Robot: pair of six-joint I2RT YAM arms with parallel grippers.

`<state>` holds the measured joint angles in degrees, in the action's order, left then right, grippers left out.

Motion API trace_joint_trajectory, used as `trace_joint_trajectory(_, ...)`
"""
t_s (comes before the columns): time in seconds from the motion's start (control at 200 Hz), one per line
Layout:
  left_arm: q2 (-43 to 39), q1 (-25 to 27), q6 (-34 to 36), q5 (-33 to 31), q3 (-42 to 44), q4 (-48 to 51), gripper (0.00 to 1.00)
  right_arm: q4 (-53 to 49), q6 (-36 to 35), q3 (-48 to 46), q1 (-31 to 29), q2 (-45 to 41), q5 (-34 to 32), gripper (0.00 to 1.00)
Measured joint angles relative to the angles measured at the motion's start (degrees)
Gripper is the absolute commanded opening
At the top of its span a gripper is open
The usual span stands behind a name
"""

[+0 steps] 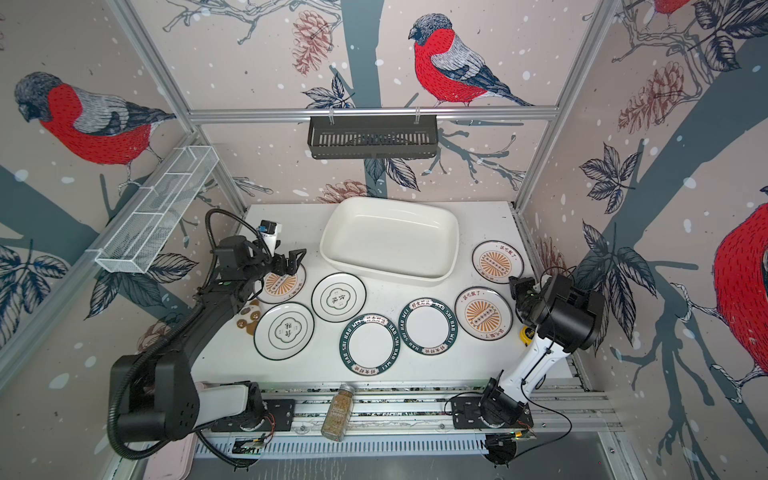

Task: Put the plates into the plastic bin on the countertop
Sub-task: 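Lift the sunburst plate with the right gripper and carry it over the bin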

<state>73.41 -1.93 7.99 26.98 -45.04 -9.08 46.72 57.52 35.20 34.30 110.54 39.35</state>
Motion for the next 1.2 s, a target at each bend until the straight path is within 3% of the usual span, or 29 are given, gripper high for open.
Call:
trace_joint_trajectory(0.455,-1.8,0.0,1.2,-0.1,-2.6,4.1,0.97,1.8,6.8,0.5,-1.2,-5.6,0.0,0.02)
trace_joint_trajectory(0.856,-2.7,0.0,1.3,0.3,-4.4,6.7,0.97,0.7,8.3,3.7,-3.8,-11.4,0.8,0.02)
trace_joint_trajectory(1.201,-3.8,0.0,1.4,3.0,-4.9,8.5,0.96,-13.5,2.1,12.7,-12.9,-17.8,-0.5,0.01)
